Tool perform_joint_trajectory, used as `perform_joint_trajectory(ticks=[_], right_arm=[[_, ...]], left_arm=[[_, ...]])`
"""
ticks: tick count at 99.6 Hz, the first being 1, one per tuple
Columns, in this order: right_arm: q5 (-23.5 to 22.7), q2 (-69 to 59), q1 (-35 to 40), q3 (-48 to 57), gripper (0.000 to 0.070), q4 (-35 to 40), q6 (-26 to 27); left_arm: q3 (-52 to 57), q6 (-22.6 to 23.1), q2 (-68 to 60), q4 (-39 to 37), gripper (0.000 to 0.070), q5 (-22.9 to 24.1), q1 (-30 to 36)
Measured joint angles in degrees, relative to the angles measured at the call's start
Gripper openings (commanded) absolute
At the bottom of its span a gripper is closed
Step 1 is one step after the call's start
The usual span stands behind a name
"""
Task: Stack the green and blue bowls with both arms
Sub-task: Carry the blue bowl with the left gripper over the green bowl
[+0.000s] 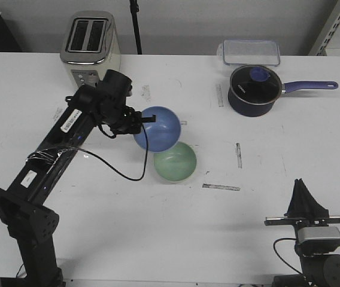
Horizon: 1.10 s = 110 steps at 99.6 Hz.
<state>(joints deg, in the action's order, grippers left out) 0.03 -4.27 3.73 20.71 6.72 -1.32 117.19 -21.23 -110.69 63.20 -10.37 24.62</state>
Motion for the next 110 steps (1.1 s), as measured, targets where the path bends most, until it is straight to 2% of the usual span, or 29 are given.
perform_joint_trajectory(ticks=[17,65,110], right_arm=[[0.0,0.0,0.0,0.0,0.001,0.0,0.0],[0.0,0.0,0.0,0.0,0.001,0.0,0.0],[0.0,0.0,0.0,0.0,0.0009,0.0,0.0]], left_arm=[[0.0,-0.6,-1.2,-0.2,0.0001,-1.8,3.4],[-0.4,-0.8,-2.9,-3.5,0.0001,-1.7,3.7],[-7.5,-1.5,-3.0,-6.9,0.0001,-1.7,4.9]])
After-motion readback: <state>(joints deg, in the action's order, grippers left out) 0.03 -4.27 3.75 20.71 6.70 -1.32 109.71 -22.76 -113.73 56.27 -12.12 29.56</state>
